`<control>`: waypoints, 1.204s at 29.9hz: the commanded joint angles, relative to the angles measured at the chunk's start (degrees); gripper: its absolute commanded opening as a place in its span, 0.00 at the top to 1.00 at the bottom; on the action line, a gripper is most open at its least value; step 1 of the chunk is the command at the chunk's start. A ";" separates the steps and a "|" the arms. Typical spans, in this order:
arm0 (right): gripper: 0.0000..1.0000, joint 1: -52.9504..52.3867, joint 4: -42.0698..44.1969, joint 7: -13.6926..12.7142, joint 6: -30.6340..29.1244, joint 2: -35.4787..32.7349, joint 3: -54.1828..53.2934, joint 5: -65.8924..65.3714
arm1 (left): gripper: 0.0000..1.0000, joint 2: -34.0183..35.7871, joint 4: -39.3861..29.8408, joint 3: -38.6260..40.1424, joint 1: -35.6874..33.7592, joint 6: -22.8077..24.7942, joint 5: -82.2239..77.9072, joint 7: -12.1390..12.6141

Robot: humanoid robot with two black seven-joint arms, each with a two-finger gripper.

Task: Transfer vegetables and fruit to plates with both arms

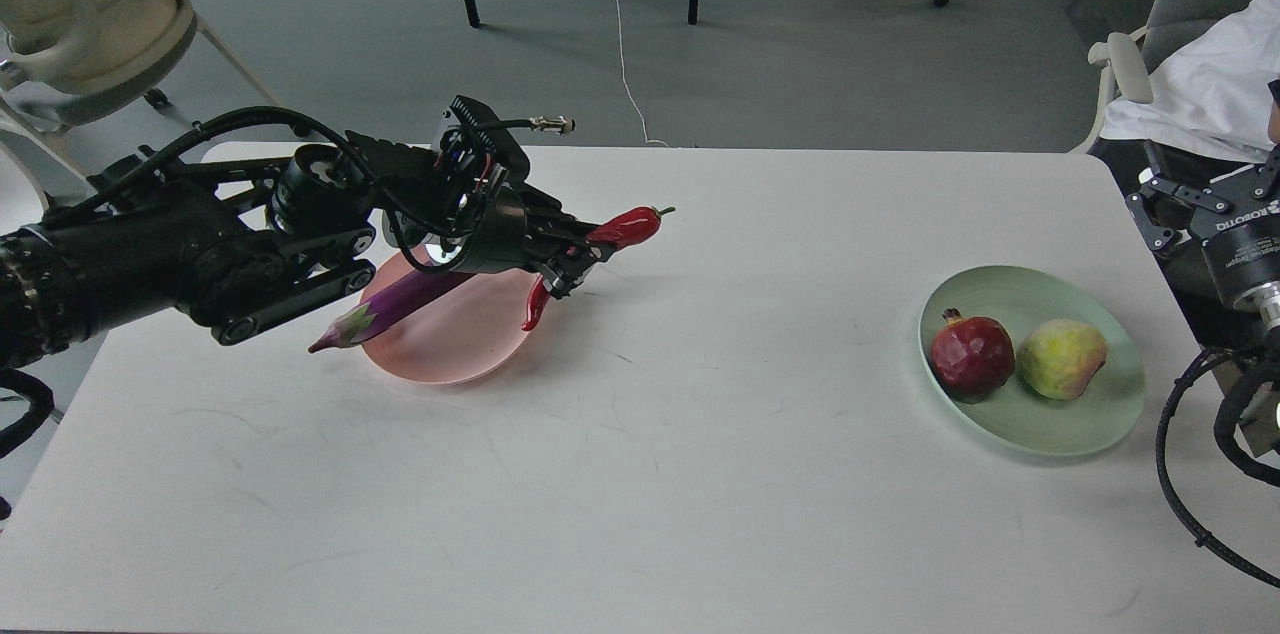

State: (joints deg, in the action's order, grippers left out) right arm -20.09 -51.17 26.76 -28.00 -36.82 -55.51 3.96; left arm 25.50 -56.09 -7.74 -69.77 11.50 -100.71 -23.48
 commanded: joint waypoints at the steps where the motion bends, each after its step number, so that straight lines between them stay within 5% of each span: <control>1: 0.02 0.50 -0.07 -0.04 0.00 0.08 -0.04 0.00 | 0.84 2.10 -0.16 -3.41 0.69 -0.51 -1.32 0.19; 12: 0.02 0.41 -0.34 0.04 0.00 -0.01 -0.12 0.00 | 0.79 4.65 0.54 -5.35 4.82 -2.00 -5.99 0.10; 17: 0.01 0.32 -0.34 -0.04 0.00 -0.01 -0.21 0.00 | 0.40 4.12 2.56 -5.35 5.43 -5.07 -5.90 0.19; 30: 0.02 -0.56 0.10 -0.04 0.00 -0.01 -1.09 0.00 | 0.03 5.79 3.36 1.66 5.35 -8.86 1.98 -0.34; 36: 0.02 -1.00 0.37 -0.04 0.00 -0.10 -4.51 -0.09 | 0.02 7.29 3.62 14.67 5.96 -8.33 27.28 -0.87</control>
State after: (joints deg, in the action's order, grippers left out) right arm -20.98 -50.94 26.71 -28.00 -36.86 -58.30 3.87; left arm 32.49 -52.70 1.68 -64.08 2.89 -85.75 -24.22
